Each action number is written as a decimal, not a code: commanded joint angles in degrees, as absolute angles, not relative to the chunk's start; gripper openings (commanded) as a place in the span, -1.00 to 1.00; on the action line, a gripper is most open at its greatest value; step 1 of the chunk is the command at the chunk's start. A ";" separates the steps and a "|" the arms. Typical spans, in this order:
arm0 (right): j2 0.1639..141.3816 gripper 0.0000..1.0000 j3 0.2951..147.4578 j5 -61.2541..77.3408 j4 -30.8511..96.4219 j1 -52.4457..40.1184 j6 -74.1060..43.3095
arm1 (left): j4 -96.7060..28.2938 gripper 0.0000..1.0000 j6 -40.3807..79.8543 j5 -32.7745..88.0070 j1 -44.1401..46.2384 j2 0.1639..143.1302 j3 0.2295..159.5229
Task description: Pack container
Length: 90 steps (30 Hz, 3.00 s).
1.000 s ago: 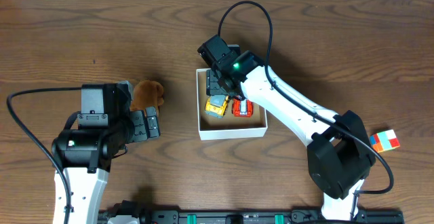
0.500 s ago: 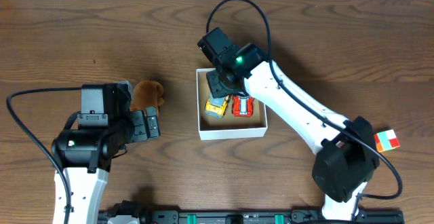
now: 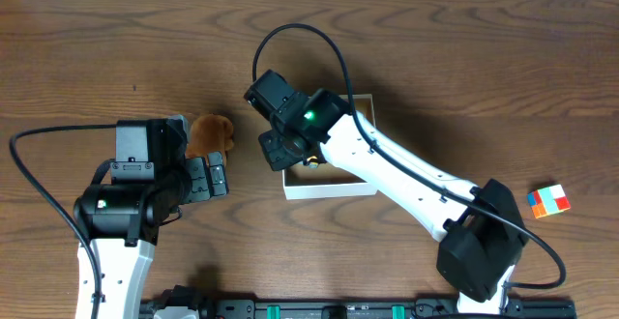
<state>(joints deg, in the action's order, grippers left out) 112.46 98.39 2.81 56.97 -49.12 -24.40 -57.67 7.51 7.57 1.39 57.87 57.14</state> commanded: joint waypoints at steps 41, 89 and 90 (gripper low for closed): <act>116.99 -0.97 97.65 -2.11 55.29 -46.57 -26.79 | -57.84 0.96 7.64 8.16 1.43 57.98 58.08; 122.89 -0.91 97.67 -7.97 50.48 -44.56 -25.43 | -57.84 0.96 7.64 8.16 1.43 57.98 58.08; 122.89 -0.91 97.67 -8.29 49.95 -44.36 -25.47 | -57.84 0.96 7.64 8.16 1.43 57.98 58.08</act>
<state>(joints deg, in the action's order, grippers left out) 122.58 97.76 -8.51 50.74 -44.42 -27.94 -57.67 7.51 7.57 1.39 57.87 57.14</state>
